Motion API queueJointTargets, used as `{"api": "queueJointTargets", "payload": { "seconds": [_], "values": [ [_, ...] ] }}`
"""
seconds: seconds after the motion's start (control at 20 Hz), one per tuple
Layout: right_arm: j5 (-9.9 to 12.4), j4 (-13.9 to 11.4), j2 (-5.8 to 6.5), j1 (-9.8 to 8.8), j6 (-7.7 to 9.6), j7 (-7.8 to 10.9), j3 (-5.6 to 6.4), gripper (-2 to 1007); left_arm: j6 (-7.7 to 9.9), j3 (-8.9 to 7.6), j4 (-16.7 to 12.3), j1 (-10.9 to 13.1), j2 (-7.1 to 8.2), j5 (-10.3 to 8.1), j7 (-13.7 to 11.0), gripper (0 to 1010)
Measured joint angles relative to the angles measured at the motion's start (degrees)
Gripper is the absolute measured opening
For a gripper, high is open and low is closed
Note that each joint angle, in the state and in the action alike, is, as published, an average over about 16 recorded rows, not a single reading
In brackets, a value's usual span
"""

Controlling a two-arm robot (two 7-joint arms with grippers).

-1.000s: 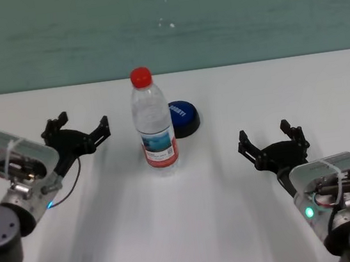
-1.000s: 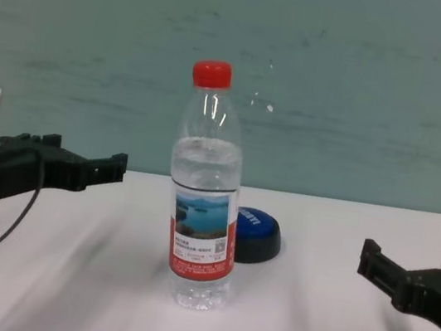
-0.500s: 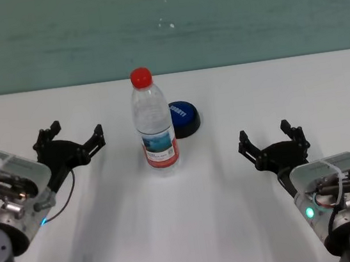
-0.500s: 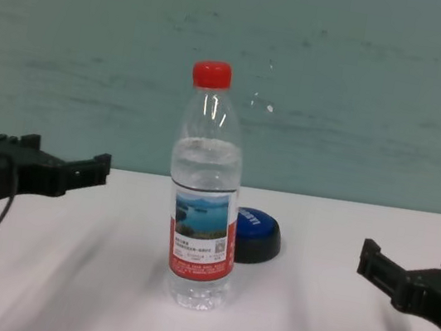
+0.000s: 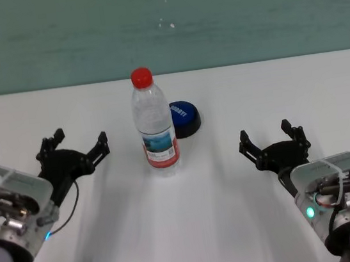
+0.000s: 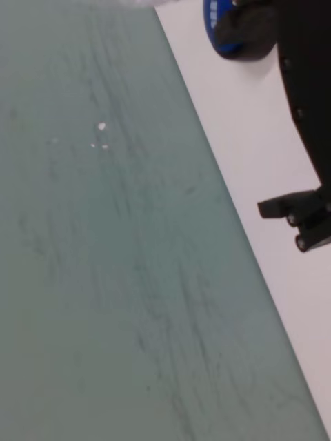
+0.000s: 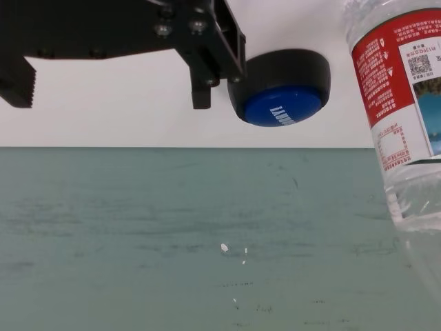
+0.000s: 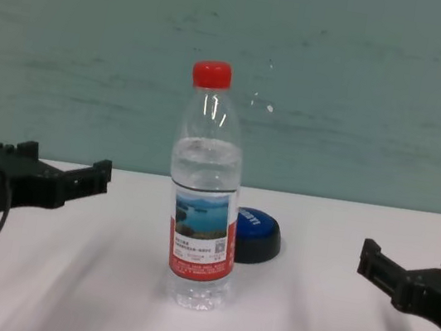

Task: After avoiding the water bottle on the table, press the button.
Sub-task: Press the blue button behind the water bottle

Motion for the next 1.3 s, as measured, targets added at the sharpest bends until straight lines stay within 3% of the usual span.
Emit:
{"api": "queueJointTargets", "payload": {
  "seconds": [0.6,1.3],
  "values": [
    [0.00,0.00,0.00,0.00,0.00,0.00,0.00,1003,-1.61,-0.43,-1.66,3.41,-0.88,-0.97,0.06,1004],
    [0.00,0.00,0.00,0.00,0.00,0.00,0.00,1003,-2.03,-0.06,-1.54,5.06,-1.15,-1.82,-0.37,1004]
  ]
}}
